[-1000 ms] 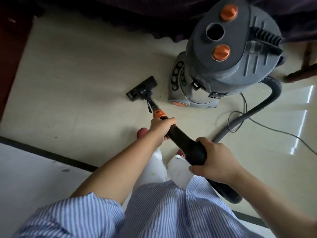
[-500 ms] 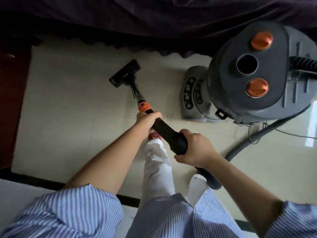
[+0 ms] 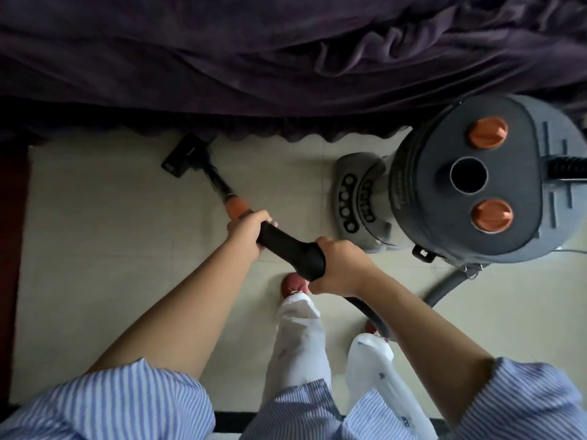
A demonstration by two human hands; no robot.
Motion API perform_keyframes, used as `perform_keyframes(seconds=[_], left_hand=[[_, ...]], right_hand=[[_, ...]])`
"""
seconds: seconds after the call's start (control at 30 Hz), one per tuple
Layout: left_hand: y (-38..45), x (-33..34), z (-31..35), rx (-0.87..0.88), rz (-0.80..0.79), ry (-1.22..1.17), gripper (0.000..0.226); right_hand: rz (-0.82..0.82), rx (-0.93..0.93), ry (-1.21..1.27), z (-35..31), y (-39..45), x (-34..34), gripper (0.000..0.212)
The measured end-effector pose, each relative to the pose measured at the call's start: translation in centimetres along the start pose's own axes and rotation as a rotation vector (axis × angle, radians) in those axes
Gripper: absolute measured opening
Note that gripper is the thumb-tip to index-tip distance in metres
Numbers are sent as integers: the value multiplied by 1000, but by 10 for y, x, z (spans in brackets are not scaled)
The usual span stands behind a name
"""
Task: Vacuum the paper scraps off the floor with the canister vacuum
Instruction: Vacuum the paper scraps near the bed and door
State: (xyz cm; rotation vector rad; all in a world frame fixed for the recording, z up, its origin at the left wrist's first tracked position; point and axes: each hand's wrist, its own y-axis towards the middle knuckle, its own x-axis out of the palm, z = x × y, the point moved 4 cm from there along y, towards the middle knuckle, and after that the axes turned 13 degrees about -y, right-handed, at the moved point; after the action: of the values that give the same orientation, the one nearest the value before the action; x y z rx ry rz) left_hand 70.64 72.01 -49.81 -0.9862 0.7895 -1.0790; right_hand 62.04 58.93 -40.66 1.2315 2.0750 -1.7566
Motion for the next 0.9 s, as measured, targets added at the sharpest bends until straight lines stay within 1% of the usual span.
perform_keyframes(seconds=[0.1, 0.23, 0.33, 0.37, 0.43, 0.47, 0.53, 0.57, 0.6, 0.63, 0.67, 0.7, 0.77, 0.83, 0.9], left_hand=[[-10, 11, -15, -16, 19, 9, 12], [-50, 33, -55, -77, -15, 0, 14], [-79, 52, -97, -153, -35, -2, 11], [-90, 62, -114, -170, -36, 2, 15], [-102, 74, -132, -160, -16, 6, 22], [-106, 80, -138, -152, 2, -3, 23], [-109, 86, -142, -112, 56, -8, 20], [-109, 86, -141, -92, 85, -7, 17], [-109, 85, -142, -85, 111, -11, 12], [-110, 81, -142, -78, 130, -14, 7], [-110, 80, -143, -69, 139, -25, 8], [-109, 77, -144, -57, 153, -40, 10], [-103, 78, -148, -32, 165, -67, 10], [-98, 82, -152, -3, 181, -100, 8], [-99, 81, -156, -13, 231, -124, 11]], right_hand=[[-3, 9, -5, 15, -21, -8, 48], [-45, 6, -86, 54, -64, -19, 46], [-104, 2, -124, 89, -98, -25, 41], [-135, 4, -113, 105, -112, -26, 40], [-206, -11, -92, 128, -126, -26, 39], [-232, -33, -91, 140, -130, -28, 39], [-217, -81, -19, 160, -129, -37, 35], [-131, -96, 16, 169, -123, -45, 33], [-13, -114, -32, 177, -112, -54, 33], [102, -140, -168, 180, -100, -61, 34], [171, -180, -344, 180, -85, -64, 36], [196, -213, -508, 176, -68, -64, 40], [164, -223, -734, 169, -28, -60, 50], [145, -166, -925, 169, 2, -58, 56], [146, -79, -1085, 176, 20, -59, 59]])
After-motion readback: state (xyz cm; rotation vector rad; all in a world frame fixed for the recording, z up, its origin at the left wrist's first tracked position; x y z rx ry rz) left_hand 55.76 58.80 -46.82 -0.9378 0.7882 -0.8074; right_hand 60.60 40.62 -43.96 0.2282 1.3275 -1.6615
